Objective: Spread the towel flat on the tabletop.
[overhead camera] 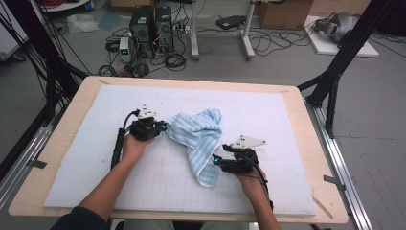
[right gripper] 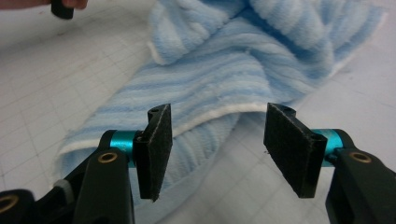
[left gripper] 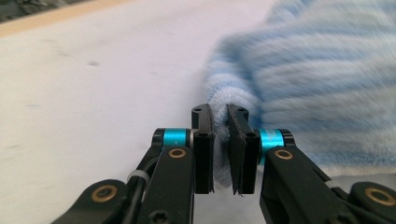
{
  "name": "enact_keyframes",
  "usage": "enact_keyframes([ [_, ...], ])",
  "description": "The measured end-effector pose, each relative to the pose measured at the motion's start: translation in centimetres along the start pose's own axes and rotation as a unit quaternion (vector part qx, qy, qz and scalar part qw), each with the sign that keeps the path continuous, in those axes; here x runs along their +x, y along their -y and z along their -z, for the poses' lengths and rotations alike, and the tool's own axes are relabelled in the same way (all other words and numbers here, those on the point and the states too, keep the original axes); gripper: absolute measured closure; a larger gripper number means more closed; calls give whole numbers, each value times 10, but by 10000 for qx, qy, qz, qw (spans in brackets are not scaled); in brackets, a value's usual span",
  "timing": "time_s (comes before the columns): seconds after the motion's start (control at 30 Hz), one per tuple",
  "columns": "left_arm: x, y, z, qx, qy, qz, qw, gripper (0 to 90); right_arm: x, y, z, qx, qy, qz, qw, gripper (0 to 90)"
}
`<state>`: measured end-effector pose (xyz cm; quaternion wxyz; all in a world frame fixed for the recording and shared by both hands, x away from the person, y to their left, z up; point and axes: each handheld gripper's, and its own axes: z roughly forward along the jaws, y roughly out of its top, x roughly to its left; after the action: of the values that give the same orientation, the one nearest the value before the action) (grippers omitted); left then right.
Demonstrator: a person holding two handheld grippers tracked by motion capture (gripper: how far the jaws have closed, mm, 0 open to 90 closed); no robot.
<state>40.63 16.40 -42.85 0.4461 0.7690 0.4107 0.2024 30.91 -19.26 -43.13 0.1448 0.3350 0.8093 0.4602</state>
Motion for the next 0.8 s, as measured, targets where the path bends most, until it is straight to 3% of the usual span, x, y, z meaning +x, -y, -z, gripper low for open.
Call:
enact_keyframes([
  [0.17, 18, -2, 10, -181, -174, 159, 9996, 811, 4, -1, -5, 71, -66, 74, 9999, 414],
  [0.33, 38, 2, 14, -344, -699, 507, 9957, 816, 3, -1, -5, 92, -59, 64, 9999, 419],
  [0.4, 43, 4, 15, -343, -808, 593, 9944, 816, 5, -1, -5, 67, -166, 71, 9998, 421],
  [0.47, 43, 4, 14, -343, -789, 567, 9947, 815, 8, -3, -5, -59, -421, -18, 9991, 421],
  [0.6, 45, 4, 15, -477, -852, 606, 9934, 807, 23, -9, -15, -44, -664, 223, 9975, 392],
  [0.7, 43, 5, 14, -424, -825, 637, 9937, 713, 37, -10, -26, 145, -797, 435, 9958, 373],
  [0.8, 44, 6, 16, -364, -923, 719, 9925, 581, 48, -8, -41, 465, -657, 666, 9945, 362],
])
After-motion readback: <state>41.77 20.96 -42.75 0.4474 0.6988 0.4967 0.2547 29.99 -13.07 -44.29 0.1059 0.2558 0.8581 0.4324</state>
